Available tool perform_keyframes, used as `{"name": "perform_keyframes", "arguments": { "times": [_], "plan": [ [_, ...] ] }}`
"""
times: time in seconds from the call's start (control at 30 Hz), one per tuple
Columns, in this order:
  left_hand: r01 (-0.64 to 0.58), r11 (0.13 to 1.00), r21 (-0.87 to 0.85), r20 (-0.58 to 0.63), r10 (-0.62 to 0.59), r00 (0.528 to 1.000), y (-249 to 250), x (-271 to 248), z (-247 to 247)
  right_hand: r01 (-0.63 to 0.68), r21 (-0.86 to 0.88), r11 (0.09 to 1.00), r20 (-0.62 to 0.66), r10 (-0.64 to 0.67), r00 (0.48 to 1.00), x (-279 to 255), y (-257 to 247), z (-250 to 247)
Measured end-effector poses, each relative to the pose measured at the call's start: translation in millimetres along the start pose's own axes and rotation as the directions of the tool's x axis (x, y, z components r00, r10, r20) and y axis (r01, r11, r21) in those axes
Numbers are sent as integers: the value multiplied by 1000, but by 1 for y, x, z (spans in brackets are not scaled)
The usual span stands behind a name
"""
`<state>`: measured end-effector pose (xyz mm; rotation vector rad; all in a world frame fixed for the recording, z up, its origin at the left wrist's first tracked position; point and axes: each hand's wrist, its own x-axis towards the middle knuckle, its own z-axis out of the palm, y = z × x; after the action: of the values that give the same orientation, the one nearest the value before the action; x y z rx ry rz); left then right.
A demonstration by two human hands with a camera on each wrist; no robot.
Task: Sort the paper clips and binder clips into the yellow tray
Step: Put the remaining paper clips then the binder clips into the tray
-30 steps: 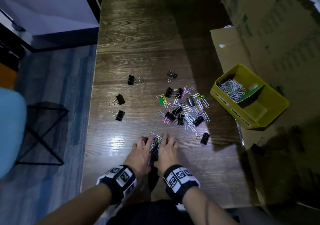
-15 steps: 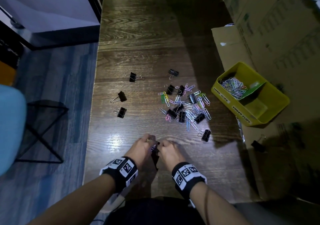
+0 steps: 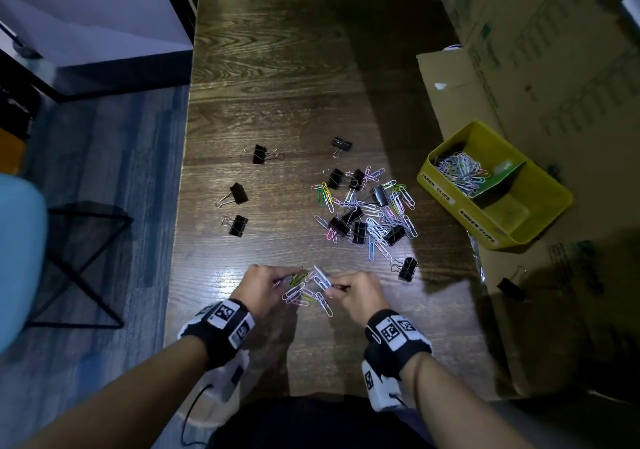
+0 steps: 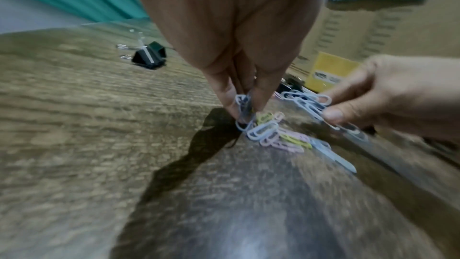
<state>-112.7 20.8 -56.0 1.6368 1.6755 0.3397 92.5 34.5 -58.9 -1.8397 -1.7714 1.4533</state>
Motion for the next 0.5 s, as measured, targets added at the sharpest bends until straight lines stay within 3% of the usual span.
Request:
{"name": "perform_keyframes", "arguments": {
  "times": [0.1, 0.23, 0.33, 0.5],
  "plan": [
    [169, 933, -317, 95, -146, 985, -1, 9, -11, -2, 97, 995, -56, 8, 998, 2, 4, -16],
    [286, 795, -535, 196, -213, 957, 12, 24, -33, 5, 289, 957, -147, 39, 988, -1, 2, -47],
    [308, 681, -664, 268, -168, 949, 44, 40, -52, 68, 390, 918, -237, 29, 971, -9, -1, -75],
    [251, 658, -710, 335, 1, 942, 128, 87, -68, 191, 463, 865, -396, 9, 918, -22, -4, -126]
  ]
}}
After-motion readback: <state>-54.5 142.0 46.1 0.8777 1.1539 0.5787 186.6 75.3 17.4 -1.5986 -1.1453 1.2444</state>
